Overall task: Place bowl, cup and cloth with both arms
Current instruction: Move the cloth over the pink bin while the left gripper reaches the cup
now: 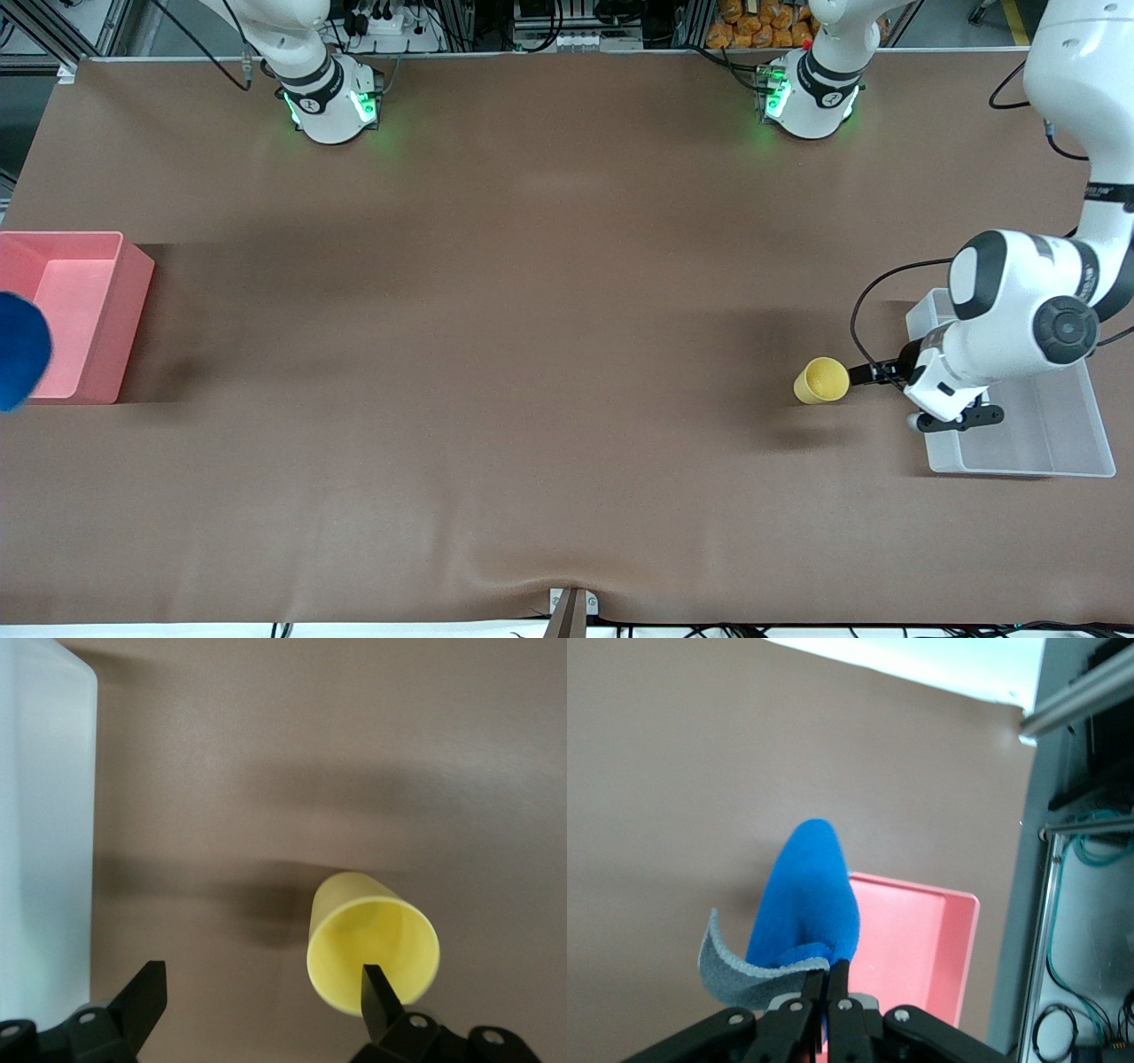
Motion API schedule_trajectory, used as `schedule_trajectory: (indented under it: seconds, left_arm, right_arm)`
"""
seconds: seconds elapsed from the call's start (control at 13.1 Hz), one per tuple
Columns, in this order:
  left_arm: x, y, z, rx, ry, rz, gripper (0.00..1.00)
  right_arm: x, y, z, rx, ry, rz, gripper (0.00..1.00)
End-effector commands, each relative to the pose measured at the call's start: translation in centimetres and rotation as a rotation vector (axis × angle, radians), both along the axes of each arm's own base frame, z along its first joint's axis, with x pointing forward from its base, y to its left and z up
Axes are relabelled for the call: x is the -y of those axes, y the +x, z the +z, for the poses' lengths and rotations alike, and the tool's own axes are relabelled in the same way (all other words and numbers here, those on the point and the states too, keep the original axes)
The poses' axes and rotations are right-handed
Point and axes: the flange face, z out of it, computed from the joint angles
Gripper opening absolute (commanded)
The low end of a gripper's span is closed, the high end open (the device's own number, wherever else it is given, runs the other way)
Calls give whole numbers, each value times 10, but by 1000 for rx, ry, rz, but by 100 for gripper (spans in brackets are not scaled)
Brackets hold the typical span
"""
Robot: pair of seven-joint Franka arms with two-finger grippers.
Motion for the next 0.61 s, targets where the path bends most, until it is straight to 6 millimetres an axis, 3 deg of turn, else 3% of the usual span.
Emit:
schedule_trajectory:
  seconds: [0.0, 0.15, 0.31, 0.38, 0.54]
  left_arm:
    - [14, 1, -30, 4, 81, 29, 95]
    - [17, -7, -42, -17, 96, 33, 92]
    - [18, -12, -44, -26, 101, 33, 91]
    - [19, -13, -45, -29, 100, 31, 79]
    - [20, -13, -47, -32, 99, 28, 11]
  right_arm:
    - [47, -28, -9, -25, -6, -22, 0]
    - [80, -47, -37, -78, 26, -67, 0]
    - [101, -56, -79, -167, 86, -105, 0]
    - [112, -59, -111, -228, 129, -134, 0]
    - [128, -62, -154, -280, 177, -154, 0]
